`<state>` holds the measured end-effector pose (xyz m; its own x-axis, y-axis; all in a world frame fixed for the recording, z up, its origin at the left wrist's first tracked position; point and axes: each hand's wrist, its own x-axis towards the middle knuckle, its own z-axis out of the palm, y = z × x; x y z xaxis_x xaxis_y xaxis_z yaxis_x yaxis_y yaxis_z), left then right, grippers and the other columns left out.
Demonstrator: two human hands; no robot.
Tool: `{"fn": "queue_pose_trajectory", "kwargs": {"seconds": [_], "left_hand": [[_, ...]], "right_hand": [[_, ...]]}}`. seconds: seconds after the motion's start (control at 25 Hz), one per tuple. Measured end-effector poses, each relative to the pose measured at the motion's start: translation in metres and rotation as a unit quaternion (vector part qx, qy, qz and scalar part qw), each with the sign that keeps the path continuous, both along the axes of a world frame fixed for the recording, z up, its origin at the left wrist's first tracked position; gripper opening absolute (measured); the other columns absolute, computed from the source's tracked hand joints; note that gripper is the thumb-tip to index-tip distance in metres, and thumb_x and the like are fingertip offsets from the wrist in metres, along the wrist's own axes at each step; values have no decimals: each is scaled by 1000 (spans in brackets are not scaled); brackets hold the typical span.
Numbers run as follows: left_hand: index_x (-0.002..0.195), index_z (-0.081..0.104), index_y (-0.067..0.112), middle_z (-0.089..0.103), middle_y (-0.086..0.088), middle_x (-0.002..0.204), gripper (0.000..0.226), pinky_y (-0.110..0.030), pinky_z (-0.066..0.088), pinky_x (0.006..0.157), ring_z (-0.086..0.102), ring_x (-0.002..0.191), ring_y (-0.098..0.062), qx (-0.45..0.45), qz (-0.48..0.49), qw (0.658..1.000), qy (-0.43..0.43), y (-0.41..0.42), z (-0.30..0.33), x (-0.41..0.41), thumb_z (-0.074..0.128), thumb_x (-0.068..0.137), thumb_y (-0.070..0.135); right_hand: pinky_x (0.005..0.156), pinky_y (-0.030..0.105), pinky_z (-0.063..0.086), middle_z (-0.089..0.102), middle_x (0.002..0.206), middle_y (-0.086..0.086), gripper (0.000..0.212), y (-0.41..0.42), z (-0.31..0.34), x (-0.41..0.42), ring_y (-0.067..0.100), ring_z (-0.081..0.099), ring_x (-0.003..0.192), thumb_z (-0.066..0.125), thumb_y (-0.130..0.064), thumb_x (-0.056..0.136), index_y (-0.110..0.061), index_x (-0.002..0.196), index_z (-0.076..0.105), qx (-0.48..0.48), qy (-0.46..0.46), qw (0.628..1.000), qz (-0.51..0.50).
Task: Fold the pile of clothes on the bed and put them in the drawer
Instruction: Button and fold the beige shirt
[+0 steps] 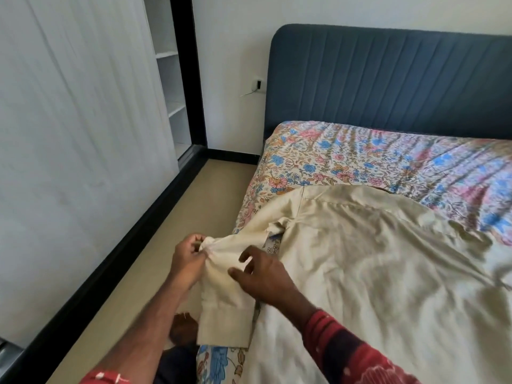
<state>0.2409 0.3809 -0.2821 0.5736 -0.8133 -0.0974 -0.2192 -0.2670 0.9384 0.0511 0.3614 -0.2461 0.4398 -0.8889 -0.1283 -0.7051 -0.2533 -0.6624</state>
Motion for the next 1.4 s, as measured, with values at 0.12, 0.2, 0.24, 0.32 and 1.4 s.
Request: {"fn": "queue_pose_trajectory", "kwargs": {"seconds": [0.12, 0.2, 0.24, 0.32, 1.4], "left_hand": [[93, 74, 11, 69, 0, 90, 27, -28, 56, 78, 66, 83, -18, -119, -5, 969, -217, -17, 32, 17, 60, 90, -11], [90, 76, 5, 67, 1, 94, 19, -19, 53, 77, 63, 86, -14, -217, -52, 928, -299, -21, 48, 11, 61, 88, -6], [89, 77, 7, 66, 4, 97, 15, -23, 53, 82, 61, 91, -12, -231, -103, 906, -339, -22, 49, 5, 63, 87, 2], [88, 78, 20, 62, 17, 102, 16, -36, 48, 93, 58, 102, -10, -179, -202, 877, -398, -17, 27, -8, 62, 89, 19], [125, 51, 26, 62, 8, 103, 57, -26, 50, 70, 63, 91, -8, 8, -96, 995, 7, -39, 23, -95, 81, 82, 49]], "right_hand": [[85, 37, 56, 71, 85, -7, 27, -41, 11, 5, 24, 71, 91, 62, -39, 93, -19, 111, 63, -55, -93, 989, -97], [74, 36, 57, 75, 91, 5, 33, -59, 28, 8, 27, 72, 83, 53, -46, 98, -16, 110, 63, -29, -180, 969, -168], [64, 32, 55, 76, 89, 9, 40, -66, 32, 11, 26, 72, 73, 53, -52, 98, -15, 108, 63, 64, -250, 946, -198], [52, 28, 50, 74, 90, 18, 42, -73, 24, 15, 26, 67, 60, 67, -51, 91, -12, 105, 61, 250, -327, 878, -245], [63, 45, 63, 73, 92, 21, 27, -176, 75, -5, 30, 70, 67, 47, 1, 94, -10, 90, 71, 28, -253, 948, -193]]}}
